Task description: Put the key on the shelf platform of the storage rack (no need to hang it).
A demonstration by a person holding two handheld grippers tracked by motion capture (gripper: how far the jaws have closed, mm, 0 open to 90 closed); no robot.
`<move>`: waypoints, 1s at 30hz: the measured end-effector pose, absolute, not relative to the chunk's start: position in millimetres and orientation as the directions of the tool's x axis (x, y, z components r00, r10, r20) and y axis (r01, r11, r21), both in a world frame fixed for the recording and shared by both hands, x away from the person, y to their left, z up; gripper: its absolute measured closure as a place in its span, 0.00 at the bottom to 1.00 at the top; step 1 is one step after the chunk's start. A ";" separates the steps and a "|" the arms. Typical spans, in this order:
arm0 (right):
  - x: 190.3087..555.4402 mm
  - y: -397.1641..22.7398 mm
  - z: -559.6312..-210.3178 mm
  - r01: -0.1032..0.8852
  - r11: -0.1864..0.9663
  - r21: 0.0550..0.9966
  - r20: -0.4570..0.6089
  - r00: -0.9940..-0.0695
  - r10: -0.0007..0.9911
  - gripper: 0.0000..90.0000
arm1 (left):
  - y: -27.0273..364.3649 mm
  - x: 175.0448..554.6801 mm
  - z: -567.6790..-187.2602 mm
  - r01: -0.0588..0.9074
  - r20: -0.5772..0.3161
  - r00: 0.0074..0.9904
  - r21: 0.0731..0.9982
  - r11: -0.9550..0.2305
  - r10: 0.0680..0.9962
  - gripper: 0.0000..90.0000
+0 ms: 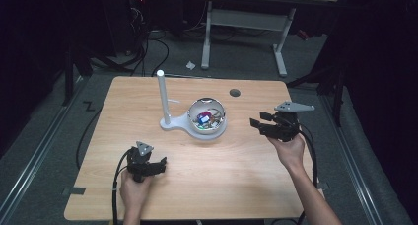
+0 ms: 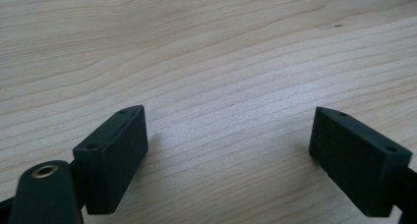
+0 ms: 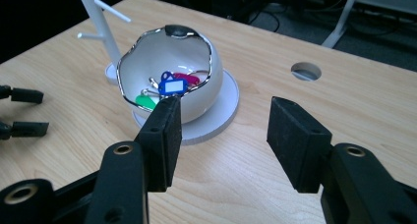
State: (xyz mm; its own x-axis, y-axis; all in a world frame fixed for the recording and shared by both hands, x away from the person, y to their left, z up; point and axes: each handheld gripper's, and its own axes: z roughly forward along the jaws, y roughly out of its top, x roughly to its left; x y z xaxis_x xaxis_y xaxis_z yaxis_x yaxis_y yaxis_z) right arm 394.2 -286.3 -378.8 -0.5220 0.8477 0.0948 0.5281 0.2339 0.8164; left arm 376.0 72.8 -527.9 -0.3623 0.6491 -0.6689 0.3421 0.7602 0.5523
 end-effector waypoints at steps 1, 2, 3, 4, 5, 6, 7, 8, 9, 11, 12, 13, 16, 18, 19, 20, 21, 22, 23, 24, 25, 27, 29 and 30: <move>392.3 -288.7 -380.1 0.528 0.218 0.821 0.108 -0.517 0.849 0.53 | 72.7 376.0 -528.0 0.344 -0.669 -0.360 0.552 0.759 0.650 0.17; 391.6 -290.0 -380.7 0.536 0.216 0.816 0.113 -0.514 0.850 0.53 | 72.8 376.0 -527.9 0.342 -0.669 -0.362 0.552 0.760 0.649 0.17; 390.7 -291.4 -381.5 0.543 0.220 0.810 0.109 -0.509 0.854 0.54 | 72.7 376.0 -528.0 0.343 -0.669 -0.361 0.552 0.760 0.649 0.17; 389.1 -292.8 -382.1 0.546 0.223 0.807 0.104 -0.504 0.857 0.54 | 72.6 376.0 -527.8 0.341 -0.670 -0.365 0.550 0.762 0.647 0.17; 387.7 -293.8 -381.9 0.549 0.224 0.805 0.102 -0.501 0.859 0.54 | 72.4 375.9 -527.6 0.342 -0.671 -0.367 0.546 0.764 0.644 0.17; 386.9 -294.7 -381.7 0.548 0.225 0.806 0.100 -0.501 0.859 0.54 | 72.7 376.0 -527.9 0.341 -0.670 -0.364 0.551 0.761 0.648 0.17; 385.1 -295.7 -380.8 0.550 0.221 0.805 0.105 -0.499 0.861 0.54 | 72.8 376.0 -527.9 0.342 -0.669 -0.362 0.552 0.760 0.649 0.17; 384.4 -296.2 -380.3 0.546 0.222 0.808 0.101 -0.499 0.861 0.54 | 72.7 375.9 -528.0 0.344 -0.669 -0.361 0.552 0.760 0.649 0.17; 382.8 -296.7 -379.3 0.542 0.223 0.810 0.097 -0.498 0.862 0.54 | 72.7 375.9 -527.9 0.343 -0.670 -0.361 0.551 0.760 0.649 0.17; 380.6 -297.0 -378.4 0.539 0.220 0.813 0.096 -0.497 0.862 0.54 | 72.8 376.0 -528.0 0.344 -0.669 -0.360 0.553 0.759 0.650 0.17; 378.4 -298.0 -379.0 0.527 0.214 0.823 0.095 -0.499 0.861 0.54 | 72.6 376.0 -527.8 0.342 -0.670 -0.363 0.550 0.762 0.647 0.17; 377.3 -298.8 -379.8 0.526 0.209 0.824 0.099 -0.498 0.862 0.54 | 72.7 376.0 -527.9 0.342 -0.669 -0.362 0.552 0.761 0.649 0.17; 373.4 -301.9 -383.0 0.542 0.204 0.815 0.108 -0.489 0.865 0.54 | 72.5 376.0 -527.7 0.341 -0.670 -0.365 0.549 0.763 0.646 0.17; 370.4 -305.0 -385.1 0.545 0.194 0.816 0.117 -0.483 0.868 0.54 | 72.6 376.0 -527.8 0.341 -0.670 -0.365 0.550 0.763 0.646 0.17; 368.5 -306.9 -386.5 0.544 0.194 0.816 0.116 -0.483 0.868 0.54 | 72.7 376.0 -527.9 0.342 -0.669 -0.363 0.552 0.760 0.649 0.17; 366.6 -308.2 -387.6 0.549 0.189 0.814 0.121 -0.478 0.870 0.54 | 72.6 376.0 -527.8 0.341 -0.670 -0.365 0.550 0.762 0.646 0.17; 365.4 -308.9 -388.1 0.555 0.188 0.810 0.124 -0.476 0.871 0.54 | 72.6 376.1 -527.8 0.341 -0.670 -0.365 0.550 0.763 0.646 0.17; 363.1 -310.3 -389.1 0.549 0.188 0.814 0.120 -0.476 0.871 0.54 | 72.6 376.0 -527.8 0.341 -0.670 -0.365 0.550 0.763 0.646 0.17; 360.9 -311.4 -389.6 0.551 0.180 0.815 0.126 -0.471 0.873 0.54 | 72.5 376.0 -527.8 0.342 -0.671 -0.364 0.549 0.762 0.646 0.17; 360.1 -312.4 -390.2 0.549 0.181 0.816 0.124 -0.472 0.873 0.54 | 72.5 376.0 -527.8 0.342 -0.671 -0.364 0.549 0.762 0.646 0.17; 357.9 -313.5 -391.3 0.552 0.176 0.815 0.129 -0.469 0.874 0.54 | 72.4 376.0 -527.6 0.343 -0.671 -0.366 0.547 0.764 0.645 0.17; 356.0 -315.1 -393.7 0.554 0.174 0.814 0.132 -0.467 0.874 0.54 | 72.7 376.0 -527.9 0.341 -0.669 -0.363 0.552 0.761 0.648 0.17; 354.0 -316.1 -397.0 0.555 0.170 0.814 0.135 -0.466 0.875 0.54 | 72.3 376.0 -527.4 0.340 -0.672 -0.370 0.545 0.766 0.642 0.17; 353.2 -316.2 -398.2 0.559 0.166 0.812 0.140 -0.463 0.875 0.54 | 72.5 376.0 -527.8 0.342 -0.671 -0.364 0.549 0.763 0.646 0.17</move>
